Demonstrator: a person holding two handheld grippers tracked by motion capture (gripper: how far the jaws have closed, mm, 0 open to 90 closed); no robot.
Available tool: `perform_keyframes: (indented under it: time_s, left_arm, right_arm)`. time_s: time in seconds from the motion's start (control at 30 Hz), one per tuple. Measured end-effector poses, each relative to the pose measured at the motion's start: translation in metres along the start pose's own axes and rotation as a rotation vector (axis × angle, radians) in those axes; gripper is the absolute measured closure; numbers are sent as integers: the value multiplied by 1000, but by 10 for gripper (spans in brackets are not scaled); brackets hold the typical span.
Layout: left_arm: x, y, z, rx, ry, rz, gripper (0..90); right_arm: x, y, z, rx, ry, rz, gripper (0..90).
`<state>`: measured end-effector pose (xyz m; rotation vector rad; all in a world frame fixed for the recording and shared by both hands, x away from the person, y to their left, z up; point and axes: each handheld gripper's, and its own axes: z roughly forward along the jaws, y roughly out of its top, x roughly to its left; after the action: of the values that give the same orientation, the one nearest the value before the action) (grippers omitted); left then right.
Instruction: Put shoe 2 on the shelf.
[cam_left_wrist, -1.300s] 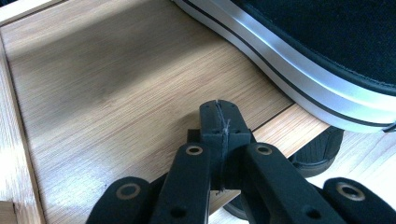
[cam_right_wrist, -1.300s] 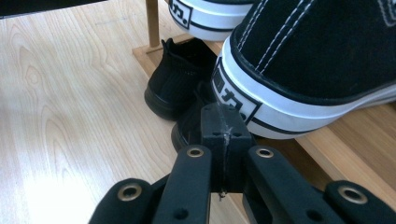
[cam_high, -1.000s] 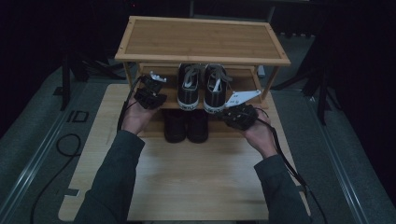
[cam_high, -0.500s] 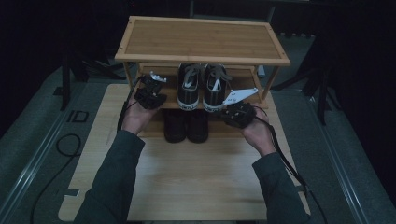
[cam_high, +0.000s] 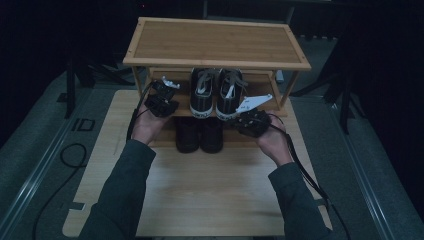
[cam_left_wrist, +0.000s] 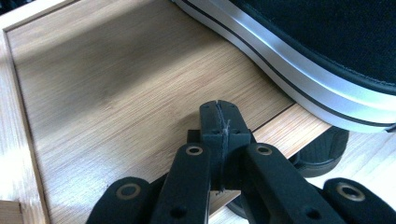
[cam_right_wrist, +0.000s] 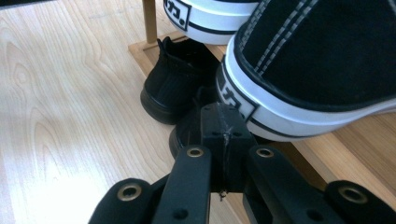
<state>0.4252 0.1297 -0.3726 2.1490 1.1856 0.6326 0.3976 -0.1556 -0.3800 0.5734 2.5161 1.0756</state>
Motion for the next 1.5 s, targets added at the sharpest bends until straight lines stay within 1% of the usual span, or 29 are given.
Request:
perform_keyframes:
  time_s: [0.03, 0.07, 0.1, 0.13, 0.17, 0.2, 0.23, 0.27, 0.3, 0.33, 0.37, 0.43, 0.53, 0.7, 0.73, 0.8, 0.97, 1.13, 1.4, 1.5]
  left_arm:
    - [-1, 1, 1, -7, -10, -4, 900]
    - [-1, 1, 1, -7, -10, -4, 900]
    - [-2, 2, 1, -11, -25, -8, 900]
    - [-2, 2, 1, -11, -25, -8, 900]
    - [-5, 3, 1, -14, -31, 0, 900]
    - [-5, 3, 1, -14, -31, 0, 900]
    - [-9, 4, 1, -22, -40, 15, 900]
    - [-9, 4, 1, -22, -40, 15, 900]
    - [-10, 5, 1, -26, -44, 25, 900]
    - [-10, 5, 1, -26, -44, 25, 900]
    - [-14, 8, 2, -24, -49, 33, 900]
    - [-18, 11, 3, -18, -55, 48, 900]
    - [-24, 15, 3, -9, -34, 71, 900]
    - [-26, 17, 3, -12, -65, 57, 900]
    - [-28, 17, 4, -13, -69, 57, 900]
    - [-29, 17, 4, -9, -61, 61, 900]
    - [-26, 15, 4, -20, -79, 52, 900]
    - [-26, 14, 4, -22, -81, 52, 900]
    - [-24, 14, 1, -27, -74, 52, 900]
    - [-22, 13, 1, -27, -68, 49, 900]
  right_arm:
    - [-1, -2, -2, 0, -7, 3, 899]
    - [-2, -5, -4, 3, -6, 5, 899]
    - [-2, -7, -4, 5, -6, 3, 899]
    - [-2, -7, -4, 5, -6, 3, 899]
    - [-4, -12, -7, 16, -12, 14, 899]
    - [-4, -12, -7, 16, -12, 14, 899]
    - [-6, -16, -9, 12, -13, 24, 898]
    - [-6, -16, -9, 12, -13, 24, 898]
    - [-7, -18, -10, 10, -14, 30, 898]
    - [-7, -18, -10, 10, -14, 30, 898]
    - [-9, -22, -14, 9, -16, 38, 895]
    - [-9, -23, -16, 15, -22, 37, 891]
    - [-11, -25, -19, 15, -23, 43, 891]
    - [-14, -30, -21, 16, -34, 64, 890]
    - [-14, -31, -21, 16, -36, 62, 890]
    - [-15, -33, -21, 18, -36, 70, 890]
    - [-16, -35, -22, 24, -38, 77, 890]
    - [-18, -37, -23, 26, -38, 77, 889]
    - [-20, -44, -23, 36, -39, 93, 882]
    - [-21, -46, -23, 32, -30, 96, 880]
